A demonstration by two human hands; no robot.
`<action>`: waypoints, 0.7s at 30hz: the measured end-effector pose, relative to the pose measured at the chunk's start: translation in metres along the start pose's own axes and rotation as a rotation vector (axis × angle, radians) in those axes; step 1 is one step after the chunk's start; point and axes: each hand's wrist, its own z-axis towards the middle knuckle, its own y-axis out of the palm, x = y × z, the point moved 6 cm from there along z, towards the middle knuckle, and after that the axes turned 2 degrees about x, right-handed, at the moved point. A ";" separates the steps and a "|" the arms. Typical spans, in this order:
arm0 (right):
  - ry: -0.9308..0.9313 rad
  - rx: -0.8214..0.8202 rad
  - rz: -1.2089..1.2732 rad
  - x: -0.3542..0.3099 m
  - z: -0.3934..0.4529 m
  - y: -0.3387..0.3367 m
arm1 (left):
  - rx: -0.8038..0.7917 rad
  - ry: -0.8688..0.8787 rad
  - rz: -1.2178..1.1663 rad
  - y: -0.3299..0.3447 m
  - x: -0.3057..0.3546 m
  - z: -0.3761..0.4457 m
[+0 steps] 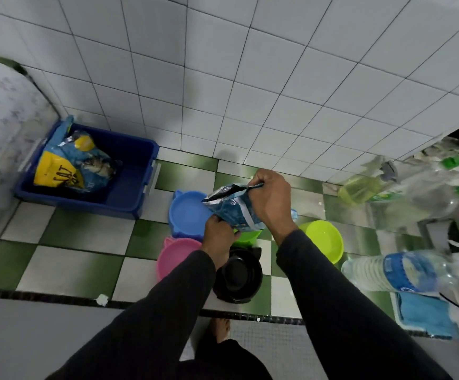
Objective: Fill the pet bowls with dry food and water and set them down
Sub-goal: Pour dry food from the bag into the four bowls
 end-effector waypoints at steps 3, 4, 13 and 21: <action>0.000 -0.029 -0.033 0.002 0.008 0.003 | 0.018 0.008 0.077 0.001 -0.006 0.010; -0.003 -0.041 -0.048 0.003 0.010 0.004 | 0.020 0.006 0.106 0.001 -0.008 0.013; -0.072 -0.138 -0.161 -0.004 0.023 0.019 | 0.005 -0.034 -0.064 0.008 -0.009 0.019; -0.111 -0.184 -0.262 -0.009 0.028 0.028 | -0.070 -0.060 -0.038 0.003 -0.013 0.027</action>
